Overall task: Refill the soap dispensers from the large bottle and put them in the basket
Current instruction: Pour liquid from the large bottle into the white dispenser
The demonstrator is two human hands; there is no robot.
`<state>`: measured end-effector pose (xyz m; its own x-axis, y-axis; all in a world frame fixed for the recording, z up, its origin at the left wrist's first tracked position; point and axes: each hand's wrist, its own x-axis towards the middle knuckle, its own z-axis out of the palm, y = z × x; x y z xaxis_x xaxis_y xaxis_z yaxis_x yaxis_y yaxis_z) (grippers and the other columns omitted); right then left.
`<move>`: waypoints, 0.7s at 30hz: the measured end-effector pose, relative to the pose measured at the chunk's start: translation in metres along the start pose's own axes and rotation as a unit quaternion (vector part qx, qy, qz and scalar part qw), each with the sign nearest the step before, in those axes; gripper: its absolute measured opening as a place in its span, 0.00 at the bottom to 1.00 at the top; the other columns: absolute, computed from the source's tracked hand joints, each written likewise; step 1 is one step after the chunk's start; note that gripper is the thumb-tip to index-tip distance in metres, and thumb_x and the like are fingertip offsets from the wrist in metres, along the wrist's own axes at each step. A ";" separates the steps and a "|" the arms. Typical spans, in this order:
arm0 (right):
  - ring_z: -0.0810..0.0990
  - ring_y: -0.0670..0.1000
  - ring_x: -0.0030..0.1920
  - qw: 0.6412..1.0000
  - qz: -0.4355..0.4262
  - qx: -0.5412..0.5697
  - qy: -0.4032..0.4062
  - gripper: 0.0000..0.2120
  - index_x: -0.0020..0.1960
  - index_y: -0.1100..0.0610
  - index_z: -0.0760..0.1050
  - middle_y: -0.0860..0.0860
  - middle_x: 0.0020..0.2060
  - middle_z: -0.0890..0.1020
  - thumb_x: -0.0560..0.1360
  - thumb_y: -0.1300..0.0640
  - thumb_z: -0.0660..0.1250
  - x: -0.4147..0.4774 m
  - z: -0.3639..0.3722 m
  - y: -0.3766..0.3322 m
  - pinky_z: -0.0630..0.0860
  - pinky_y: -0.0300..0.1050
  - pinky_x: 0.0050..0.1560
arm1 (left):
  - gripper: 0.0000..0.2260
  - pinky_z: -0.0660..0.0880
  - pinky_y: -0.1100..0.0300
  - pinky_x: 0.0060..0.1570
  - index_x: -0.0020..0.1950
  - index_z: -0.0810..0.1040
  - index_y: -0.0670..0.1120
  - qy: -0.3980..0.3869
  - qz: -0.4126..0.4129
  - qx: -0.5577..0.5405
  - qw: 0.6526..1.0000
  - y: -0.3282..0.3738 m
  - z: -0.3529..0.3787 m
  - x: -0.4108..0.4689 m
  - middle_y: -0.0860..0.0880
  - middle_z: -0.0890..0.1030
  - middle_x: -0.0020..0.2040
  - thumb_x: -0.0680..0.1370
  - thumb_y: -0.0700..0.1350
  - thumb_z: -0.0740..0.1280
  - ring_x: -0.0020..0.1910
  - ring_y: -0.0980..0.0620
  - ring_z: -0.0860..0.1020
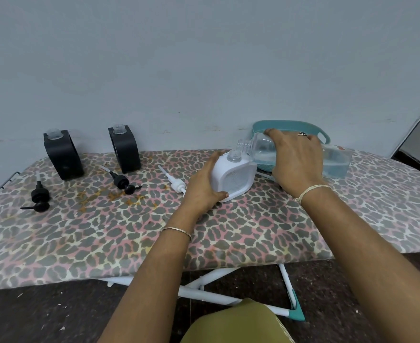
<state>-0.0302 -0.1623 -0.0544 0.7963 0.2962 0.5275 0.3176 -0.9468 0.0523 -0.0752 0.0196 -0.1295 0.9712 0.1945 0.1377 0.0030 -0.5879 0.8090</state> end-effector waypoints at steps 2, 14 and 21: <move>0.80 0.58 0.49 1.000 0.000 -0.001 -0.002 0.31 0.66 0.52 0.71 0.52 0.48 0.82 0.66 0.71 0.66 0.000 0.000 0.000 0.68 0.51 0.53 | 0.46 0.77 0.42 0.54 0.75 0.55 0.60 -0.002 0.002 -0.007 1.000 0.000 0.000 0.000 0.49 0.68 0.70 0.67 0.37 0.77 0.61 0.43 0.74; 0.80 0.57 0.48 1.000 0.001 -0.006 -0.002 0.29 0.65 0.52 0.72 0.52 0.46 0.82 0.66 0.71 0.66 0.000 -0.001 -0.001 0.68 0.50 0.52 | 0.46 0.77 0.42 0.54 0.76 0.53 0.58 -0.020 0.010 0.014 1.000 -0.002 -0.004 0.002 0.51 0.65 0.73 0.68 0.38 0.76 0.64 0.44 0.72; 0.80 0.57 0.49 1.000 0.002 -0.006 -0.005 0.29 0.64 0.52 0.72 0.51 0.47 0.82 0.65 0.72 0.65 0.001 -0.001 -0.001 0.67 0.50 0.52 | 0.45 0.75 0.43 0.58 0.76 0.53 0.58 -0.031 0.013 0.021 0.999 -0.004 -0.006 0.006 0.50 0.67 0.71 0.68 0.38 0.76 0.61 0.43 0.74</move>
<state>-0.0305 -0.1610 -0.0527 0.8027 0.2933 0.5193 0.3080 -0.9495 0.0602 -0.0708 0.0281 -0.1288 0.9838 0.1304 0.1228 -0.0144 -0.6254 0.7801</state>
